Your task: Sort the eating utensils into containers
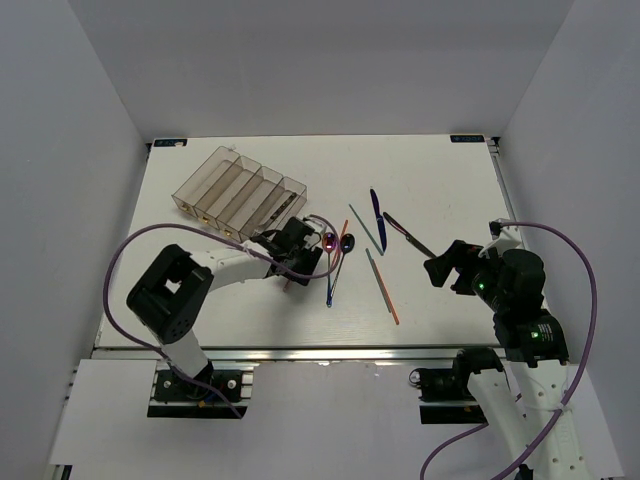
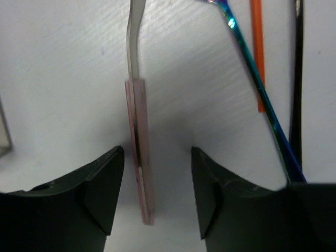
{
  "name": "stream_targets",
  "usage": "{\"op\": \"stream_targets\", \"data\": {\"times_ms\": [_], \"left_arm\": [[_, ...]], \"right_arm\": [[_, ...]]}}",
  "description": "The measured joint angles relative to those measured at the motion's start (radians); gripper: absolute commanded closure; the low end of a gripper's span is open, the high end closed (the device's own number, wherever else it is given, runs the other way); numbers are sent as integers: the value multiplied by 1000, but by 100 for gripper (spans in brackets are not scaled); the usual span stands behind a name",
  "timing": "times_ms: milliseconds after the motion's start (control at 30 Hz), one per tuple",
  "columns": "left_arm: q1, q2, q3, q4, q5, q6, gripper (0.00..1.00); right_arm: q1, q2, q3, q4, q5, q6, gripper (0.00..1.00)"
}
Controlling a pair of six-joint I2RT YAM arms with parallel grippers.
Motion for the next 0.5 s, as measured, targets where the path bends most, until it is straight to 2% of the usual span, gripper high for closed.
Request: {"op": "stream_targets", "data": {"times_ms": [67,100,167,200,267,500], "left_arm": [[0,26,10,10,0,-9,54],[0,36,19,15,-6,-9,67],[0,49,29,24,-10,-11,76],[0,51,33,26,-11,-9,91],[0,51,38,15,-14,-10,99],[0,-45,95,-119,-88,22,100]], "right_arm": [[0,0,0,0,0,0,11],[0,0,0,0,0,0,11],[0,-2,0,0,0,0,11],[0,-2,0,0,0,0,11],[0,-2,0,0,0,0,11],[0,-2,0,3,0,0,11]]}}
